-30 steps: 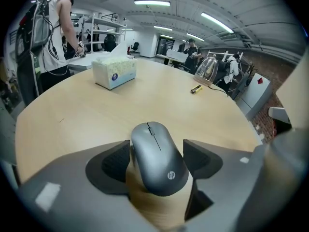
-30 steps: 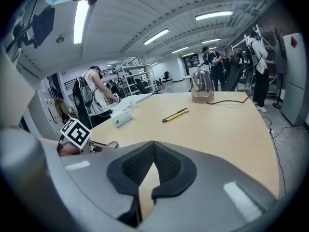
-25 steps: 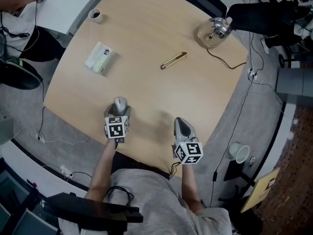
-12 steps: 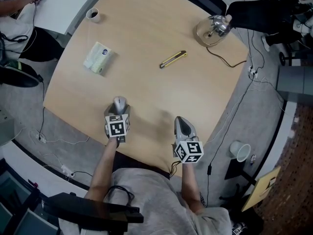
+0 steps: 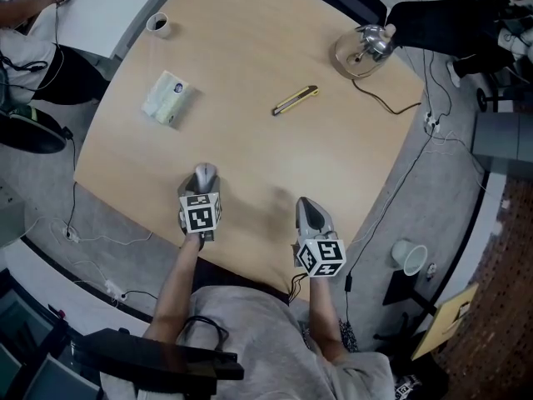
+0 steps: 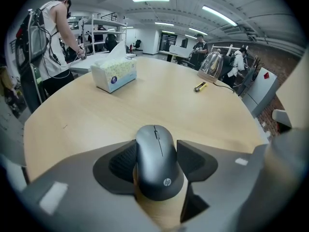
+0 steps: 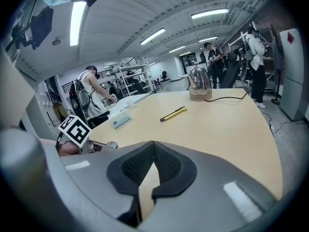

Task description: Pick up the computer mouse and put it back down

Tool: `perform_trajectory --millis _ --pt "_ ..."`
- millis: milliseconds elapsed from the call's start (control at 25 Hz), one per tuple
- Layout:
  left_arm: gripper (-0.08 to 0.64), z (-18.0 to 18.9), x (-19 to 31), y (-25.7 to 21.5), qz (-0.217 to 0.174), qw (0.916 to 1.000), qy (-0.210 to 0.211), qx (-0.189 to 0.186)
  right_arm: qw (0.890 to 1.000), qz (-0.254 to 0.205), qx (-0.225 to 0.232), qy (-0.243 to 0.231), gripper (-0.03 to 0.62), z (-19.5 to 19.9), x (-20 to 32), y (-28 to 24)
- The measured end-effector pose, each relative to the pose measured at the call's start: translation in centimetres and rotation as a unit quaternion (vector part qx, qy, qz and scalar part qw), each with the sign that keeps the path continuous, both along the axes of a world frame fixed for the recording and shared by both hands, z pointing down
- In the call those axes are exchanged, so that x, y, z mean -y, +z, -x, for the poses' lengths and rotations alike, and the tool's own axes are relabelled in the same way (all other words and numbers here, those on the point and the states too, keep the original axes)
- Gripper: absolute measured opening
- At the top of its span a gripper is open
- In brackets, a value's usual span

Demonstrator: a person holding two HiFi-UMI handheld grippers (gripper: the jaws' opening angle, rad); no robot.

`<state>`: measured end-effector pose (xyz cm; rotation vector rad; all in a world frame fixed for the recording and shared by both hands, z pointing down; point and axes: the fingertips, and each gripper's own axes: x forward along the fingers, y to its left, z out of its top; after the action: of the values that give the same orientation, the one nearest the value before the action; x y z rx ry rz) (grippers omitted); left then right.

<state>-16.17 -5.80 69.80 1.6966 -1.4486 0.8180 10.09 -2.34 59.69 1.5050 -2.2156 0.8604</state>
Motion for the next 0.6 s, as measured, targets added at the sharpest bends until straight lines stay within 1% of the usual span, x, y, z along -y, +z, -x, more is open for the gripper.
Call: perform_trajectory --millis 200,600 --pt "0.278 0.0 -0.09 -0.13 -0.001 1.0 0.007 0.003 1.0 0.0 0.0 0.002 0.006 -0.06 0.07 0.0" --pt "0.27 0.11 -0.18 -0.4 -0.014 0.9998 0.005 -0.011 1.0 0.004 0.001 0.003 0.006 -0.2 0.1 0.22"
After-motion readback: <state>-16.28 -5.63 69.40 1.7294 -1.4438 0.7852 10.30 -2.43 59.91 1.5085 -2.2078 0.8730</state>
